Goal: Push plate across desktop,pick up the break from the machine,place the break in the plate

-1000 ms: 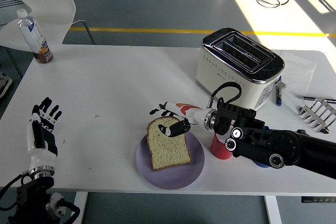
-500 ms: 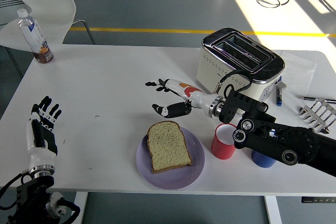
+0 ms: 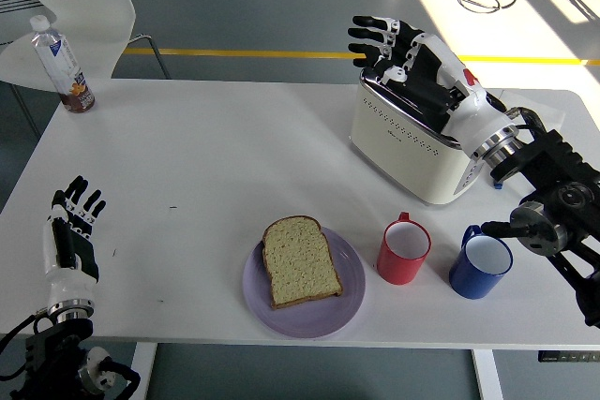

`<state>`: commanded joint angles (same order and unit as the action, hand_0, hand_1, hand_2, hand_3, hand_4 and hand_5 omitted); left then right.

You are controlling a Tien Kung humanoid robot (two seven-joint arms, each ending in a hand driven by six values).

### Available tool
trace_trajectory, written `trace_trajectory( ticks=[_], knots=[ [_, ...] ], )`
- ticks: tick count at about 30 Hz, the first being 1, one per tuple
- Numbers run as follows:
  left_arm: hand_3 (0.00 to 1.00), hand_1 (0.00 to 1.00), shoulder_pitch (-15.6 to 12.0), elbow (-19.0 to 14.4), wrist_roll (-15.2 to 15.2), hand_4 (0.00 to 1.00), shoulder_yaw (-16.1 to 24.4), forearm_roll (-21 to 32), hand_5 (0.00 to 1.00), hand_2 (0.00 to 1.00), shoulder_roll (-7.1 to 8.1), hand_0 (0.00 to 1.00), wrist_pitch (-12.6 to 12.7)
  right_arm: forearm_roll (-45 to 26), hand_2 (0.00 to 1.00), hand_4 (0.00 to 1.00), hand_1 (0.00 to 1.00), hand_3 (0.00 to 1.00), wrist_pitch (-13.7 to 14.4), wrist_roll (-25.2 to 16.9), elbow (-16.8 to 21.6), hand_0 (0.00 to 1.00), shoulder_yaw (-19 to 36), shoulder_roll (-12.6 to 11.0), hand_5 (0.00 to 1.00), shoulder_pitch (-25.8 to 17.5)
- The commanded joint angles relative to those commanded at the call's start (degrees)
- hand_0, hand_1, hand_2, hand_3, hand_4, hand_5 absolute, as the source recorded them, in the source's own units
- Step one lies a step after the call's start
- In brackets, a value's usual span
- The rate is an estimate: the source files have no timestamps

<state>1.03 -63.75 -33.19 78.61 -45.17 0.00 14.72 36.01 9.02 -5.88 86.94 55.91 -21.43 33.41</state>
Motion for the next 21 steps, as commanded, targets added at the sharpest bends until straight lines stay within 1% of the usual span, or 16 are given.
trace_trajectory(
  ticks=[2,3,4,6,7,11,12,14,16,21],
  knots=[
    [0.782,0.8,-0.2,-0.3,0.3,0.518,0.4,0.0,0.998,0.883,0.0,0.764,-0.1,-1.8,0.766,0.528,0.747,0.752,-0.5,1.0,-2.1,0.759,4.8,-0.6,0.383,-4.4],
    [0.782,0.8,-0.2,-0.4,0.4,0.518,0.5,-0.1,0.998,0.883,0.0,0.764,-0.2,-2.0,0.766,0.528,0.747,0.752,-0.6,1.1,-2.5,0.759,7.4,-0.7,0.383,-6.3],
    [0.783,0.8,-0.3,-0.5,0.6,0.518,0.8,-0.2,0.998,0.884,0.0,0.765,-0.3,-2.3,0.78,0.524,0.759,0.767,-0.6,1.2,-3.3,0.773,9.7,-0.7,0.449,-7.9],
    [0.783,0.8,-0.5,-0.8,1.2,0.518,1.4,-0.5,0.998,0.884,0.0,0.765,-0.8,-3.3,0.78,0.524,0.759,0.767,-0.5,1.2,-4.7,0.773,14.5,-0.8,0.449,-11.6],
    [0.783,0.8,-0.5,-0.8,1.3,0.518,1.4,-0.5,0.998,0.884,0.0,0.765,-0.8,-3.5,0.78,0.524,0.759,0.767,-0.4,1.2,-4.9,0.773,16.8,-0.8,0.449,-12.5],
    [0.785,0.802,-0.5,-1.2,2.1,0.516,2.2,-0.9,0.998,0.886,0.0,0.769,-1.4,-3.3,0.787,0.522,0.763,0.771,0.2,0.7,-6.3,0.776,26.4,0.3,0.45,-17.5],
    [0.785,0.802,-0.4,-1.3,2.2,0.516,2.4,-0.9,0.998,0.886,0.0,0.769,-1.4,-3.0,0.787,0.522,0.763,0.771,0.1,0.8,-6.5,0.776,29.0,0.8,0.45,-19.2],
    [0.785,0.802,-0.2,-1.4,2.4,0.516,2.6,-0.9,0.998,0.886,0.0,0.769,-1.5,-2.3,0.787,0.522,0.763,0.771,0.0,0.8,-6.7,0.776,33.7,1.5,0.45,-21.1],
    [0.786,0.803,0.0,-1.6,2.8,0.516,2.9,-1.1,0.998,0.886,0.0,0.768,-1.7,-1.8,0.787,0.514,0.765,0.772,-0.1,0.9,-7.0,0.779,36.8,2.3,0.441,-22.9],
    [0.786,0.803,0.5,-1.8,3.1,0.516,3.4,-1.2,0.998,0.886,0.0,0.768,-1.8,-1.3,0.787,0.514,0.765,0.772,-0.3,1.0,-8.2,0.779,39.0,4.0,0.441,-25.5]
  ],
)
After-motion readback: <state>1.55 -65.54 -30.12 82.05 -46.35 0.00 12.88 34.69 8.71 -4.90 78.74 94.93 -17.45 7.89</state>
